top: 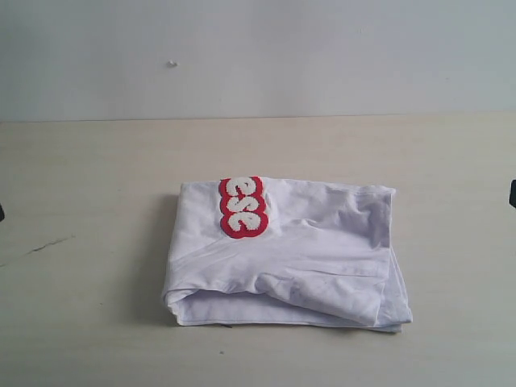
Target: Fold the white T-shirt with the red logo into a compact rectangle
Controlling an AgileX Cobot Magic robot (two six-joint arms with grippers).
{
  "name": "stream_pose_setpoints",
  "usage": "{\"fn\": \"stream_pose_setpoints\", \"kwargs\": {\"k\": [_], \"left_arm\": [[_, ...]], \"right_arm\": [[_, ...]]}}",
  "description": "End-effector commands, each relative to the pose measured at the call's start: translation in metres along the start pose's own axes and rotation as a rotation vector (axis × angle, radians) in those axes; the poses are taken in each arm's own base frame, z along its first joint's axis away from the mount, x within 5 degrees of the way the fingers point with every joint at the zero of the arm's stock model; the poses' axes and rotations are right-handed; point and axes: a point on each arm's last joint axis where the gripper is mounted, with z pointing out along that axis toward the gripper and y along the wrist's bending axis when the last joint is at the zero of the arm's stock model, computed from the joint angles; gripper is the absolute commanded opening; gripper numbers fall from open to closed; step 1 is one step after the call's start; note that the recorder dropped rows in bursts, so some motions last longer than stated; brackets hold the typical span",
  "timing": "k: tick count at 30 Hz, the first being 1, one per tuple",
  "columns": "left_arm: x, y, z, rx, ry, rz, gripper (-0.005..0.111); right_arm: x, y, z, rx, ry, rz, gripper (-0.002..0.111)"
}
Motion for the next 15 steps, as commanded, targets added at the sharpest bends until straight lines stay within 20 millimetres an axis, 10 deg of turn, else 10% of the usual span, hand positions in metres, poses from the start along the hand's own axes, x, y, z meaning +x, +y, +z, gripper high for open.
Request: {"fn": "stream_pose_setpoints", "kwargs": {"k": [1, 15], "left_arm": [[0.000, 0.006, -0.014, -0.115, -0.026, -0.091, 0.000], [-0.002, 0.009, -0.057, -0.319, -0.180, 0.157, 0.000]], "right_arm": [[0.000, 0.000, 0.000, 0.003, -0.005, 0.001, 0.000], [0.000, 0.000, 0.000, 0.003, -0.005, 0.001, 0.000]]}}
